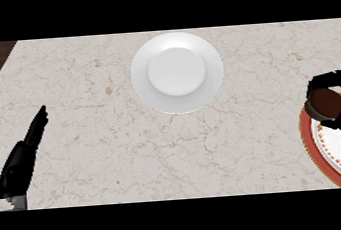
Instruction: Pick the cupcake from the plate and place it in the plate
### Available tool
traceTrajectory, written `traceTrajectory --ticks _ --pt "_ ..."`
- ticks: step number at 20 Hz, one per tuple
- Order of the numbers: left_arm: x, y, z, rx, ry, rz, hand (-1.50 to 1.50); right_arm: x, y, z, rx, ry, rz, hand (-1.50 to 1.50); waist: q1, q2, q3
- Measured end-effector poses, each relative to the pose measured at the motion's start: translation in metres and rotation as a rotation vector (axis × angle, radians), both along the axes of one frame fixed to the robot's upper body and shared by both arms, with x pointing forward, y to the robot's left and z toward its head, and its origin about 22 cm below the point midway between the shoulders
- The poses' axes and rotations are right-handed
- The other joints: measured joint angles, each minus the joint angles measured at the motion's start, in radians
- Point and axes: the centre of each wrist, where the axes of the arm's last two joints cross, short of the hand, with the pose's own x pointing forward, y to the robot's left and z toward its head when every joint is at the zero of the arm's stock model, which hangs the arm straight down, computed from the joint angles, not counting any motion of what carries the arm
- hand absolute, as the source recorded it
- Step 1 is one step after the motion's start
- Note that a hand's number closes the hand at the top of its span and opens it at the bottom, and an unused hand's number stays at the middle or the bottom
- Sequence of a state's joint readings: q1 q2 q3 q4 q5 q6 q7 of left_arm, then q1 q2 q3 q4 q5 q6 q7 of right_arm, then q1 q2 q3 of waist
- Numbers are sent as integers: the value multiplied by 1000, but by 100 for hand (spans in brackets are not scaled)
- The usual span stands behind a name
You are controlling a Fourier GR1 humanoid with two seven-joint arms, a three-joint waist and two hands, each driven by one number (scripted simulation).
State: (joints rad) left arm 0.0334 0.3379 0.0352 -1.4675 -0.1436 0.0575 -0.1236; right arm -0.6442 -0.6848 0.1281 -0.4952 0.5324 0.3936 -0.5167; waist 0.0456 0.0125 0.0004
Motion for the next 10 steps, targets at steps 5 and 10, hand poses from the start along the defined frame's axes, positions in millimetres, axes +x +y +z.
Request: traceTrajectory --ticks 5,10 --pt "6 -5 5 -1 -17 -43 0 35 23 33 -216 -151 -92 150 41 14 2" --pt "5 -4 3 -1 -13 -36 0 51 35 47 -266 -343 -174 150 37 15 4"
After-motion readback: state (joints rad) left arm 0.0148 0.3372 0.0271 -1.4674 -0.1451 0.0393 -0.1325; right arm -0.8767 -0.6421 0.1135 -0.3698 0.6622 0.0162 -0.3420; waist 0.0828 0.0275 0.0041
